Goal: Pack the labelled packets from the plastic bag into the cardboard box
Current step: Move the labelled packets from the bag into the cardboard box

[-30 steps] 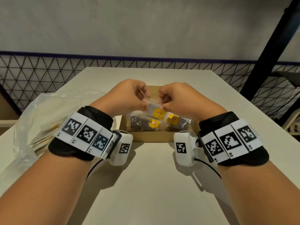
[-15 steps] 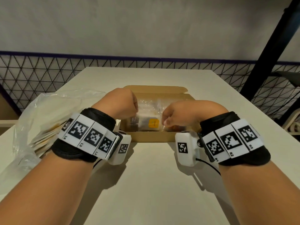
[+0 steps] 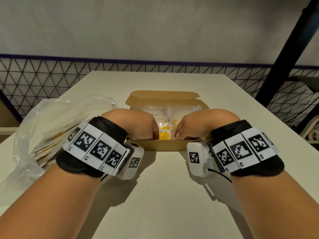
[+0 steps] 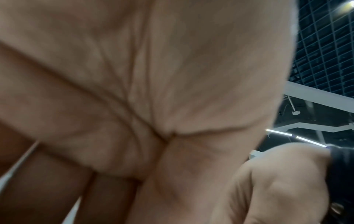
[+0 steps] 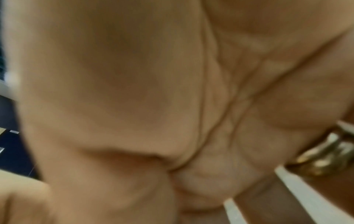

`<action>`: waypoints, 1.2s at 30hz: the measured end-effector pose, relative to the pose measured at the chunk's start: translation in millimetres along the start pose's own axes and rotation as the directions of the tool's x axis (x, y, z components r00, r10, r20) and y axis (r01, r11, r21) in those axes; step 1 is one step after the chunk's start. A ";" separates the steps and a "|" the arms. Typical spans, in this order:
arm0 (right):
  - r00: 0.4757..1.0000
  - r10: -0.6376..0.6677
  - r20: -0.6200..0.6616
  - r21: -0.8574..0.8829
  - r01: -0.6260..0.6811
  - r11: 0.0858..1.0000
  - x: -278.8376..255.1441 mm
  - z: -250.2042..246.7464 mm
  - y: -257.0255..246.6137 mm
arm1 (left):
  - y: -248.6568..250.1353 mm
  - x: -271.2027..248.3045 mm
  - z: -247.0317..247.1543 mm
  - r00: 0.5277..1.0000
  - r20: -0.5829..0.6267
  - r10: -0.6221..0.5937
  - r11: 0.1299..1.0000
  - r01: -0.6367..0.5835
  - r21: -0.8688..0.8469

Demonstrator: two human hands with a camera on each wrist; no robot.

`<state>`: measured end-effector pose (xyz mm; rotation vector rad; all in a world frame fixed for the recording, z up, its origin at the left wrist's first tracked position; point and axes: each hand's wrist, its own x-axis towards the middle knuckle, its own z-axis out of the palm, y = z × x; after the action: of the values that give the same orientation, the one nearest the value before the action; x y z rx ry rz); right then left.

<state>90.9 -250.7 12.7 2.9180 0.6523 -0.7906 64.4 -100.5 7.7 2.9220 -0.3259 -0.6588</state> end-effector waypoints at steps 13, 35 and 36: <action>0.998 -0.051 0.025 0.034 0.050 0.998 3.1 1.6 -4.2 | -2.1 3.5 -0.8 0.999 0.014 -0.039 0.994 0.037 0.099; 1.000 -0.005 -0.018 0.058 0.006 0.998 -2.6 -2.5 1.3 | -12.8 -1.9 -7.8 0.991 -0.074 -0.109 0.989 0.100 -0.112; 1.000 -0.009 -0.023 0.070 0.010 0.998 -3.0 -2.9 1.5 | -15.3 -4.1 -9.0 0.989 -0.094 -0.118 0.982 0.102 -0.159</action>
<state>90.5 -252.8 16.7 2.9925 0.6543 -0.7990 67.5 -84.0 14.8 2.8275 -0.0976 -0.5195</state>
